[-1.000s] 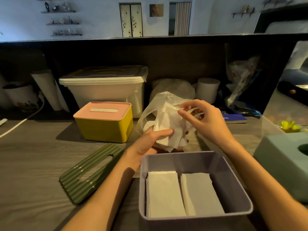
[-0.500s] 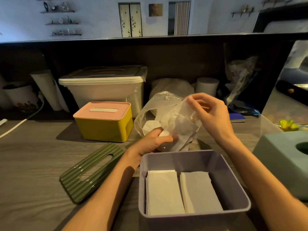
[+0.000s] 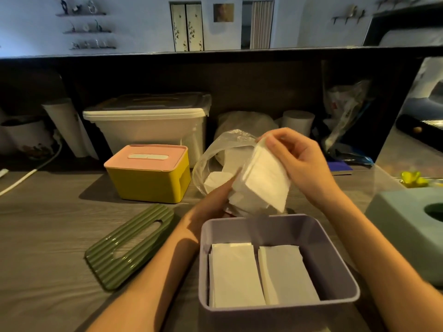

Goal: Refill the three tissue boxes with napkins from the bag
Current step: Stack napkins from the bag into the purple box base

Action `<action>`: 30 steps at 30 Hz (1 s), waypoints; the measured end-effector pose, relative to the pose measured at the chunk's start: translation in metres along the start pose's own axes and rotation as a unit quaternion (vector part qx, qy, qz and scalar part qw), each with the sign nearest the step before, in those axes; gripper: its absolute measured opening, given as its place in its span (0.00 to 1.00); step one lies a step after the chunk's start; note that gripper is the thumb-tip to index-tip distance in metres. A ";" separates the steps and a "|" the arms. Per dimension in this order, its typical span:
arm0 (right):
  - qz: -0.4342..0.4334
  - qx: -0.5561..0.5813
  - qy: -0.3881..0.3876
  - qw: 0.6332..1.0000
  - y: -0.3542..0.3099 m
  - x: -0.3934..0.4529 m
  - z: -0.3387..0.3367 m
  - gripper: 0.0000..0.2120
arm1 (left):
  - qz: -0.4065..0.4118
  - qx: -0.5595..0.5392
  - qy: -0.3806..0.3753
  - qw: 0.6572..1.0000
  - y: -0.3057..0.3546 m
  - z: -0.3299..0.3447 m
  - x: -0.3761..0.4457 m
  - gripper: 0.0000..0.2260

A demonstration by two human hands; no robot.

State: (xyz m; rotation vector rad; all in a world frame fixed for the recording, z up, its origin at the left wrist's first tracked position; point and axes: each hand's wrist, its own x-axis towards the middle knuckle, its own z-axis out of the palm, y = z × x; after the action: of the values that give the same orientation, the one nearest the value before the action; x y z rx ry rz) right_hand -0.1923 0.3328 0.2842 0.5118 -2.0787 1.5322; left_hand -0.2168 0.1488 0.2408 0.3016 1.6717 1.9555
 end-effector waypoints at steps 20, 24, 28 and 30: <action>0.114 -0.100 -0.113 0.982 0.048 -0.045 -0.011 0.19 | 0.220 0.246 0.095 0.939 -0.003 -0.031 -0.004 0.18; 0.123 -0.083 -0.093 0.985 0.057 -0.055 0.002 0.19 | 0.227 0.327 0.106 0.911 -0.013 -0.033 0.003 0.19; 0.078 -0.071 -0.087 0.991 0.055 -0.056 0.011 0.29 | 0.199 0.276 0.124 0.932 -0.017 -0.021 0.004 0.16; 0.039 -0.083 -0.081 0.993 0.053 -0.054 0.012 0.31 | 0.173 0.205 0.176 0.947 -0.018 -0.008 0.005 0.12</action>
State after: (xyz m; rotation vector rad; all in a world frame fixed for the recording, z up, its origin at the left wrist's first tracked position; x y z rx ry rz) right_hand -0.1813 0.3372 0.2085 0.5147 -2.3510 1.3843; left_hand -0.2200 0.1459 0.2208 0.4440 2.4040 1.9714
